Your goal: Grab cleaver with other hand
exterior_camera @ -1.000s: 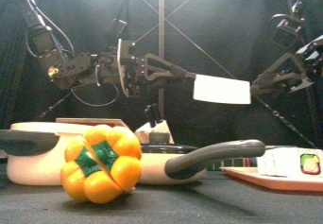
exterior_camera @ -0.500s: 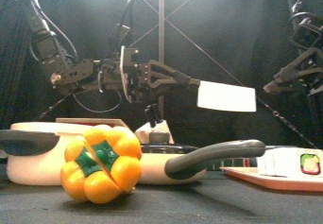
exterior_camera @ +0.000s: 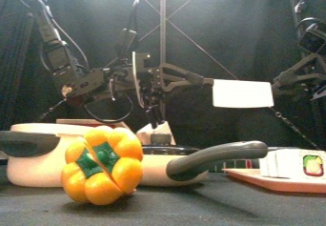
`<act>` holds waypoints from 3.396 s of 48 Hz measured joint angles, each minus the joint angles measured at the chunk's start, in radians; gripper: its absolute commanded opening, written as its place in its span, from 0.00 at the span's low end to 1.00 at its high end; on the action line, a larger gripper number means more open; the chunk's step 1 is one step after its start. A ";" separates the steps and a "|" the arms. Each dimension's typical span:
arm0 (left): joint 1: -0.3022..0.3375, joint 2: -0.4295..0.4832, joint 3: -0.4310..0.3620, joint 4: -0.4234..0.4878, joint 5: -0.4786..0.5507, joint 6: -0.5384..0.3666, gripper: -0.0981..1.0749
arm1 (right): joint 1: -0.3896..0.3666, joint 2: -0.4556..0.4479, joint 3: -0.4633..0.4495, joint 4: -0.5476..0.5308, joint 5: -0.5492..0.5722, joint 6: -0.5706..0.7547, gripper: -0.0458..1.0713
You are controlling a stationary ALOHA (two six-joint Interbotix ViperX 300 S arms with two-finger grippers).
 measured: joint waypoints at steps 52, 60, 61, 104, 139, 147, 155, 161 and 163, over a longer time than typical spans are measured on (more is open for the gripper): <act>-0.002 0.054 -0.041 -0.041 -0.002 0.006 0.51 | 0.021 0.117 -0.040 0.002 0.051 0.009 0.55; 0.000 0.055 -0.041 -0.041 0.000 0.006 0.51 | 0.031 0.118 -0.038 0.002 0.057 0.009 0.51; 0.000 0.057 -0.041 -0.041 -0.002 0.006 0.51 | 0.031 0.118 -0.038 0.002 0.057 0.009 0.51; -0.009 0.110 -0.071 -0.017 0.069 0.003 0.45 | 0.167 0.126 -0.046 0.071 0.258 0.011 0.43; -0.031 0.110 -0.080 -0.018 0.161 0.003 0.45 | 0.241 0.196 -0.077 0.158 0.351 0.009 0.43; -0.032 0.110 -0.081 -0.018 0.161 0.003 0.45 | 0.241 0.193 -0.077 0.156 0.359 0.009 0.43; -0.038 0.110 -0.083 -0.020 0.163 0.003 0.45 | 0.244 0.179 -0.077 0.155 0.364 0.009 0.43; -0.043 0.110 -0.083 -0.020 0.161 0.003 0.45 | 0.255 0.176 -0.077 0.153 0.364 0.009 0.43; -0.044 0.110 -0.084 -0.020 0.163 0.002 0.45 | 0.258 0.176 -0.077 0.155 0.365 0.009 0.43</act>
